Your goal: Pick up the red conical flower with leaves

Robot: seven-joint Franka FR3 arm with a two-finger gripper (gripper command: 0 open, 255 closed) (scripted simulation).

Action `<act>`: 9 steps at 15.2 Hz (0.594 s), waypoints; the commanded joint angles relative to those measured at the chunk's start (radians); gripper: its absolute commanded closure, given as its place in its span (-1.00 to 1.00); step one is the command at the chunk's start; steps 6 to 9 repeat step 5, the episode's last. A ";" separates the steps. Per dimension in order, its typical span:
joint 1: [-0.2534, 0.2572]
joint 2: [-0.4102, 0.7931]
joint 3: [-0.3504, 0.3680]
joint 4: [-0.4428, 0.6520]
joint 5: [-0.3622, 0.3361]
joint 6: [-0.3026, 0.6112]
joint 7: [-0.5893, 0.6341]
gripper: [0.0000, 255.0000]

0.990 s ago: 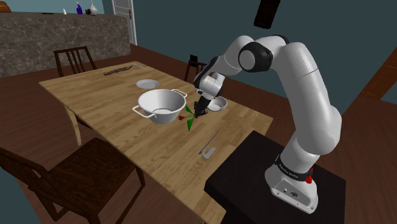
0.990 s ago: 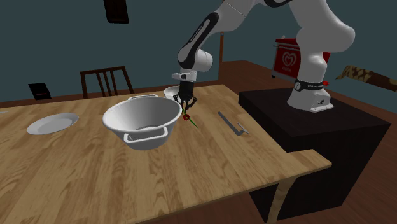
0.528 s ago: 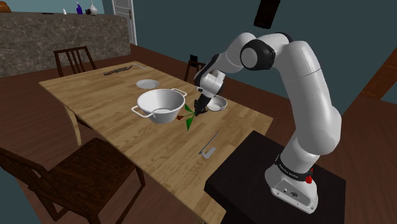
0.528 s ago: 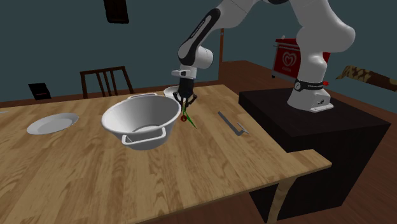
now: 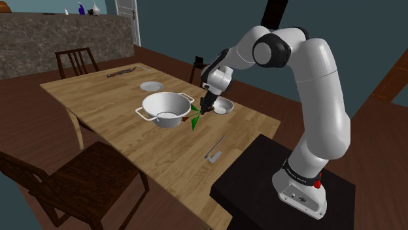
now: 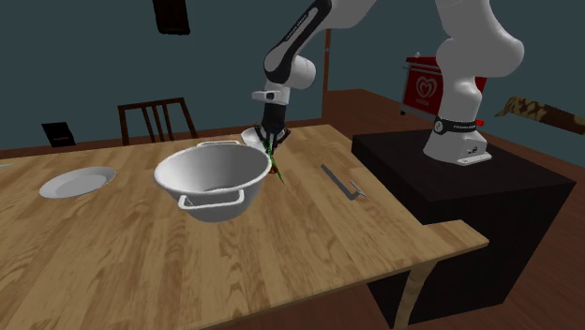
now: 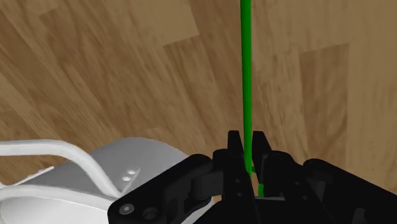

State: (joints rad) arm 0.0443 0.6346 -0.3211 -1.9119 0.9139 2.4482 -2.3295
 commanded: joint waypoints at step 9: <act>0.015 -0.045 -0.022 -0.011 -0.035 -0.027 0.034 1.00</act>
